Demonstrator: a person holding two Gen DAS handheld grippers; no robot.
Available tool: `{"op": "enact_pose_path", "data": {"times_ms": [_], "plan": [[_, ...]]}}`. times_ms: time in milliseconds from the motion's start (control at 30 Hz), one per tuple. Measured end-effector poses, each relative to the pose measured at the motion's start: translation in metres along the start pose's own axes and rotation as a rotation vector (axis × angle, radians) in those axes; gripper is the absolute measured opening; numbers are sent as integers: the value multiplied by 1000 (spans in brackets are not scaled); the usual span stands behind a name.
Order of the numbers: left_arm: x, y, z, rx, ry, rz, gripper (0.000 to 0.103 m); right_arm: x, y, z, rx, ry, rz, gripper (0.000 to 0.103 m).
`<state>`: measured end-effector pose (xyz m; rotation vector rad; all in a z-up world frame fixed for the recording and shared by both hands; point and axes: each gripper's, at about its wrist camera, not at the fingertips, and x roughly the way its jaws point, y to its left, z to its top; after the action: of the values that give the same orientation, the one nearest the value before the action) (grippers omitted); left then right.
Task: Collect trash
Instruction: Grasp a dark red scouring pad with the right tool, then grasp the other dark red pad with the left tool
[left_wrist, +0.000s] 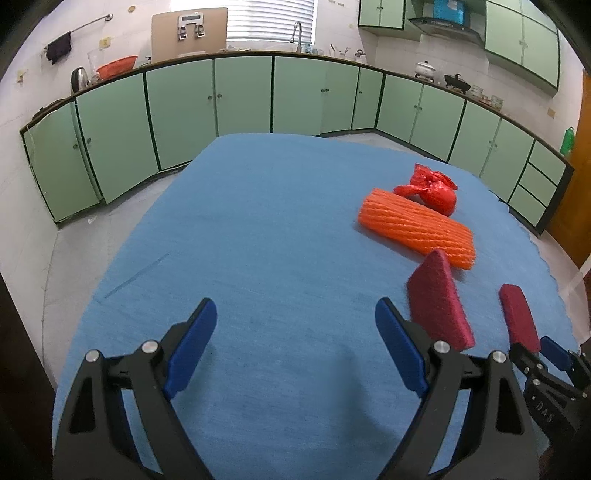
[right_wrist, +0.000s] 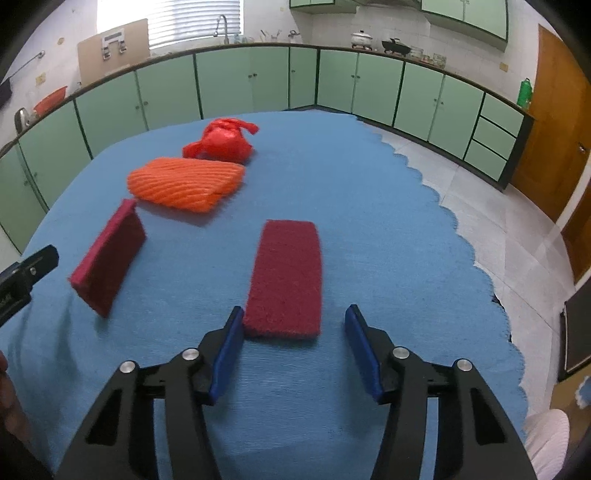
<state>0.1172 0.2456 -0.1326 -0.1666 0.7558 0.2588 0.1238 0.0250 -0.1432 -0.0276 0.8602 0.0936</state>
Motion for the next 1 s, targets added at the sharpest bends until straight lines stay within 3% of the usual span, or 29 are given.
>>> {"op": "enact_pose_path", "data": {"times_ms": [200,300,633,933,1000], "plan": [[-5,-6,0,9,-3,-11,85,7,-6,5,16,-8,52,57],[-8,-8,1,6,-8,-20,85,9,-6,7,9,-16,60,41],[-11,-33,-1,12,15,-115,85,3,-30,10,50,-25,61,41],[-3,-63,-6,69,29,-119,85,1,-44,13,59,-45,49,41],[4,-66,-8,77,46,-109,80,1,-44,12,53,-46,51,41]]}}
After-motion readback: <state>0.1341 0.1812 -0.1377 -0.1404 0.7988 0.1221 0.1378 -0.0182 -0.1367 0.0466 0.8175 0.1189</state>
